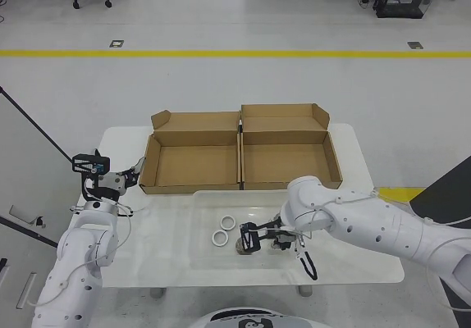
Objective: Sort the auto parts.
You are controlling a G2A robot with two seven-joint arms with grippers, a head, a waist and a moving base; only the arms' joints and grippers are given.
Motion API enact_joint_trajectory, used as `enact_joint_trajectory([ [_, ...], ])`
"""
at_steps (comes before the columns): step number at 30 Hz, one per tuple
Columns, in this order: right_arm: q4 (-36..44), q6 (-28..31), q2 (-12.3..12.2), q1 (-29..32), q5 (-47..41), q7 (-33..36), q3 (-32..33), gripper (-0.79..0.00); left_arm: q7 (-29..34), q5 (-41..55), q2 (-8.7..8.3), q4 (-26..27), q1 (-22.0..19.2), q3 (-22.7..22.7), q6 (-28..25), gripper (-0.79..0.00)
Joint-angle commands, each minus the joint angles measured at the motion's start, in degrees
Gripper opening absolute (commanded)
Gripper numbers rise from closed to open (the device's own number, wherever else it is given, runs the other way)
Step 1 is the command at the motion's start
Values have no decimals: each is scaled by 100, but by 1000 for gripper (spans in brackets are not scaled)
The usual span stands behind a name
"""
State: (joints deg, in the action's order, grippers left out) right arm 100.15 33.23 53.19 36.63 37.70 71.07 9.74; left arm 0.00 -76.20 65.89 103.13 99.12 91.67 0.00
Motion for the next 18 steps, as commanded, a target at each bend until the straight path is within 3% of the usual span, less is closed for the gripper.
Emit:
enact_joint_trajectory([
  [1,-16,-5,8,5,-5,6,0,-785,0,0,0,0,0,0,0,0],
  [10,139,-36,-48,-231,-334,36,0,-785,0,0,0,0,0,0,0,0],
  [18,669,170,-477,-837,-1045,-171,44,-785,0,0,0,0,0,0,0,0],
])
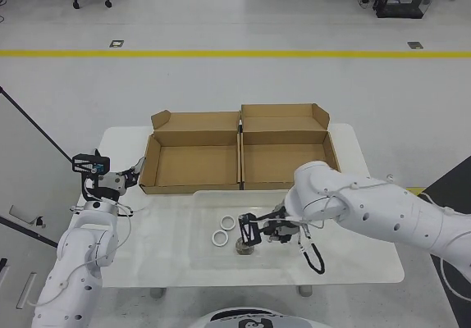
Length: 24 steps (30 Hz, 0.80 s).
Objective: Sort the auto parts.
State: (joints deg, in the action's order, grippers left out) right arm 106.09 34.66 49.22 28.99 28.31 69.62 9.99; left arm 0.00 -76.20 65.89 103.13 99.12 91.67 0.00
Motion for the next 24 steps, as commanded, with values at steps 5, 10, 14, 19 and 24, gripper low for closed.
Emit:
enact_joint_trajectory([
  [5,420,81,-422,-289,-528,-81,181,-785,0,0,0,0,0,0,0,0],
  [10,420,81,-422,-289,-528,-81,181,-785,0,0,0,0,0,0,0,0],
  [14,386,56,-424,-266,-534,-124,183,-785,0,0,0,0,0,0,0,0],
  [19,-551,206,-586,-114,-1443,-1128,694,-785,0,0,0,0,0,0,0,0],
  [24,-1383,1312,-924,209,-3031,-1826,1258,-785,0,0,0,0,0,0,0,0],
])
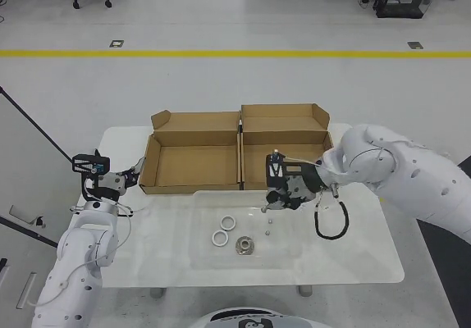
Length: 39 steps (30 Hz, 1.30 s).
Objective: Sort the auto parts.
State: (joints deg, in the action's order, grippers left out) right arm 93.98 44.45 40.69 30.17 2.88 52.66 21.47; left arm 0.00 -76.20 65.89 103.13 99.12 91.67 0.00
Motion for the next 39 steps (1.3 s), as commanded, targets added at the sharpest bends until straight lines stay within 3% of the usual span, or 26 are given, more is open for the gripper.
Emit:
enact_joint_trajectory([
  [1,-264,602,-125,159,-789,-182,180,-785,0,0,0,0,0,0,0,0],
  [6,-263,1351,-259,271,-1854,-632,283,-785,0,0,0,0,0,0,0,0],
  [10,131,1355,-233,114,-2715,-637,280,-785,0,0,0,0,0,0,0,0],
  [18,538,1355,49,-237,-4196,-636,461,-785,0,0,0,0,0,0,0,0],
  [24,660,1355,328,-120,-5137,-635,846,-785,0,0,0,0,0,0,0,0],
  [39,658,1355,343,-105,-5161,-635,871,-785,0,0,0,0,0,0,0,0],
])
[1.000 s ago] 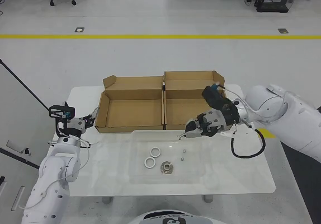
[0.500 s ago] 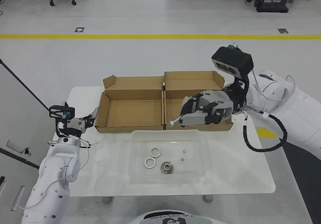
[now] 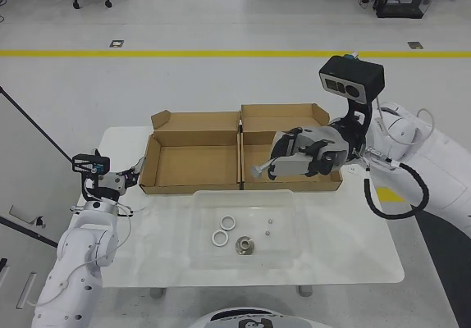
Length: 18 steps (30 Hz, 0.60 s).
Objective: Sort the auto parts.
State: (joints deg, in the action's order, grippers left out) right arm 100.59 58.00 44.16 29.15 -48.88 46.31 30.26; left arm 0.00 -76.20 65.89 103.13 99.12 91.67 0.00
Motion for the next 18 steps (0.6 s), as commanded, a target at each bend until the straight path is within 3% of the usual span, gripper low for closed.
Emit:
enact_joint_trajectory([
  [1,-3,0,-5,-4,15,0,-8,-785,0,0,0,0,0,0,0,0],
  [4,54,-116,2,65,128,-118,61,-785,0,0,0,0,0,0,0,0],
  [8,354,0,95,398,-481,-503,202,-785,0,0,0,0,0,0,0,0],
  [18,598,0,503,930,-1843,-2,791,-785,0,0,0,0,0,0,0,0],
])
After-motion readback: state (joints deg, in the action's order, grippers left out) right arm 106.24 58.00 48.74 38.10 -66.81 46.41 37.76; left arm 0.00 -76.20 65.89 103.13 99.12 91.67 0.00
